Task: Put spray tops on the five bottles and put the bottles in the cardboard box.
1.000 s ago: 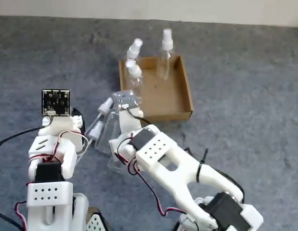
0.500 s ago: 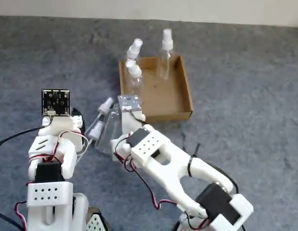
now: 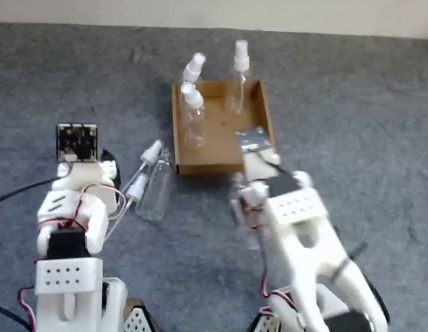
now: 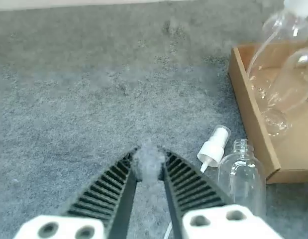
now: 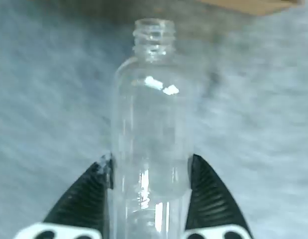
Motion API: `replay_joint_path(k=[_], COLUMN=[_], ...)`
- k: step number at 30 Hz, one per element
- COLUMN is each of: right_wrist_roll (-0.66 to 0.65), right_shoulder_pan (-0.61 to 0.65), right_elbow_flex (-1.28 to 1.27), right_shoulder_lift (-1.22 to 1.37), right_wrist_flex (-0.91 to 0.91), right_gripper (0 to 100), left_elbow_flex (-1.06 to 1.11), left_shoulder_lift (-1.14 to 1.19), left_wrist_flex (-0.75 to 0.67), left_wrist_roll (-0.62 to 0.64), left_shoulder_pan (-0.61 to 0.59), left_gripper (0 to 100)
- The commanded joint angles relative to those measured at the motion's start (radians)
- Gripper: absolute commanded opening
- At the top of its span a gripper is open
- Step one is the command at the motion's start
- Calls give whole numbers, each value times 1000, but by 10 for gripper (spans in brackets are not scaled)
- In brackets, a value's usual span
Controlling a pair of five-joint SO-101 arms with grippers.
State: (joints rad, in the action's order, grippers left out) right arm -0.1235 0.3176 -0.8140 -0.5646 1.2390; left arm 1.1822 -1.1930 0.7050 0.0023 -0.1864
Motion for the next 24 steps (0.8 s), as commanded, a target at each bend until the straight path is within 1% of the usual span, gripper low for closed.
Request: replay_joint_path(k=[1,3,5,7,9,12,16,20,24], right_wrist_roll=[-273,-433,-595,-675,-715,-750,-773,-796,-801], right_shoulder_pan=[-305,-486,-648,-773,-848,-872,-874,-874,-872], right_elbow_flex=[-13,-21,-21,-22,-22,-16,18,94,110], right_shoulder_lift=[-124,-133,-117,-76,-2,154,348,418,421], right_wrist_flex=[74,68,19,-70,-163,-248,-259,-259,-257], right_gripper=[4,4,4,4,4,4,4,4,4], left_elbow_flex=[-217,-315,-440,-584,-742,-992,-1294,-1540,-1690], left_shoulder_lift=[222,389,570,750,921,1158,1425,1626,1784], left_wrist_flex=[109,164,239,304,353,422,509,568,591], left_wrist_roll=[-91,-166,-249,-299,-325,-334,-336,-354,-370], left_shoulder_pan=[-1,10,13,13,16,67,131,153,173], left_gripper=[4,5,8,9,38,102,109,113,113])
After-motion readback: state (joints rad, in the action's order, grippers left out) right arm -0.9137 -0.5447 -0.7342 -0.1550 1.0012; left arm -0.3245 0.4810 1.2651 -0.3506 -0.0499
